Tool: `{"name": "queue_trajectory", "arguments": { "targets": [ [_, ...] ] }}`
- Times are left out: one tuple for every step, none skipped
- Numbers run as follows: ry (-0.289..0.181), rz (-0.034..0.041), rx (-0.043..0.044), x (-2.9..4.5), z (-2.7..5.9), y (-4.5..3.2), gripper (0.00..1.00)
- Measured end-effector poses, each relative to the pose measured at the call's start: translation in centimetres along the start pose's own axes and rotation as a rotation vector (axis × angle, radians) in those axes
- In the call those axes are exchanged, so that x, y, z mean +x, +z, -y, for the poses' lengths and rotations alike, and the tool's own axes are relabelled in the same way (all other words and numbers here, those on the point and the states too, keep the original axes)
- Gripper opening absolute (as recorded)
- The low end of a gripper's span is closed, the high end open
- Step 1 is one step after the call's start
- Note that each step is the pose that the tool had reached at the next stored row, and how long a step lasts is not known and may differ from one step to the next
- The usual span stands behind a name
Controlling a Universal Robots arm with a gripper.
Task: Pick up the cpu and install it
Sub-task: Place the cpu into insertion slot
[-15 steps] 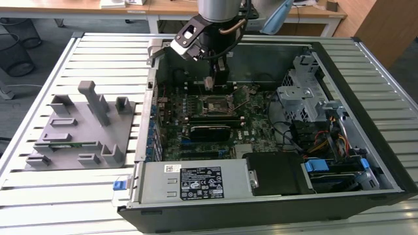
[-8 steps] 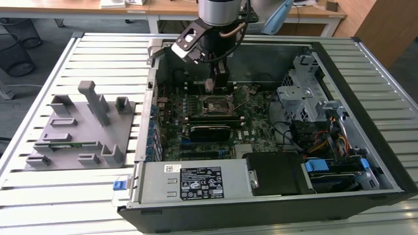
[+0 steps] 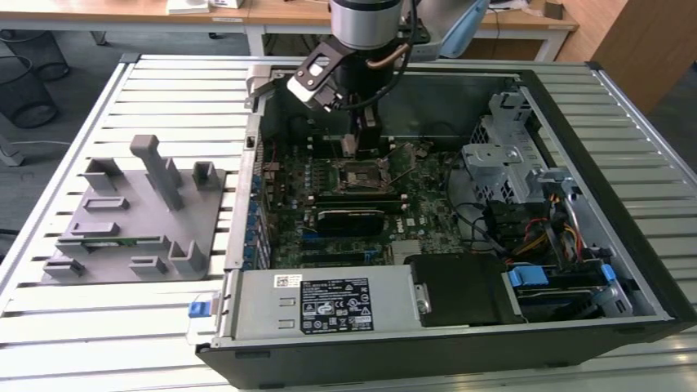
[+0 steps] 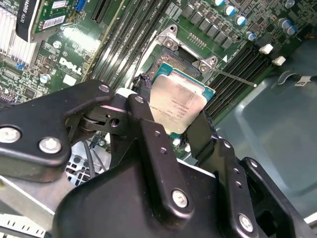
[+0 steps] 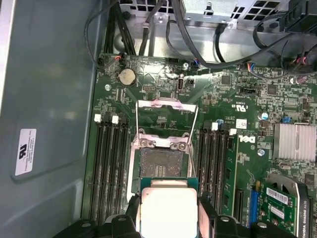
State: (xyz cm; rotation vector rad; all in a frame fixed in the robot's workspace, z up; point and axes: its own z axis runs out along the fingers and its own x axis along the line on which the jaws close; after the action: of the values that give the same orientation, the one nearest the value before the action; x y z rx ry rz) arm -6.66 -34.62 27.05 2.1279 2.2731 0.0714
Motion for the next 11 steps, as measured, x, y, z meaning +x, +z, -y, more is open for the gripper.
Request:
{"name": "queue_trajectory", "arguments": {
  "targets": [
    [0.000,0.0001,0.0001,0.05,-0.03,0.06,0.54],
    [0.000,0.0000,0.0000,0.10,-0.07,0.14,0.54],
    [0.000,-0.0001,-0.0001,0.17,-0.11,0.22,0.54],
    [0.001,-0.0001,-0.0001,0.25,-0.15,0.31,0.54],
    [0.001,-0.0001,-0.0002,0.33,-0.17,0.43,0.54],
    [0.002,-0.0003,-0.0003,0.38,-0.20,0.56,0.54],
    [0.002,-0.0003,-0.0003,0.42,-0.22,0.69,0.54],
    [0.003,-0.0001,-0.0002,0.45,-0.24,0.82,0.54],
    [0.003,-0.0003,-0.0002,0.45,-0.26,0.94,0.54],
    [0.004,-0.0006,-0.0002,0.45,-0.27,1.06,0.54],
    [0.004,-0.0008,-0.0003,0.44,-0.28,1.18,0.54]
  ]
}}
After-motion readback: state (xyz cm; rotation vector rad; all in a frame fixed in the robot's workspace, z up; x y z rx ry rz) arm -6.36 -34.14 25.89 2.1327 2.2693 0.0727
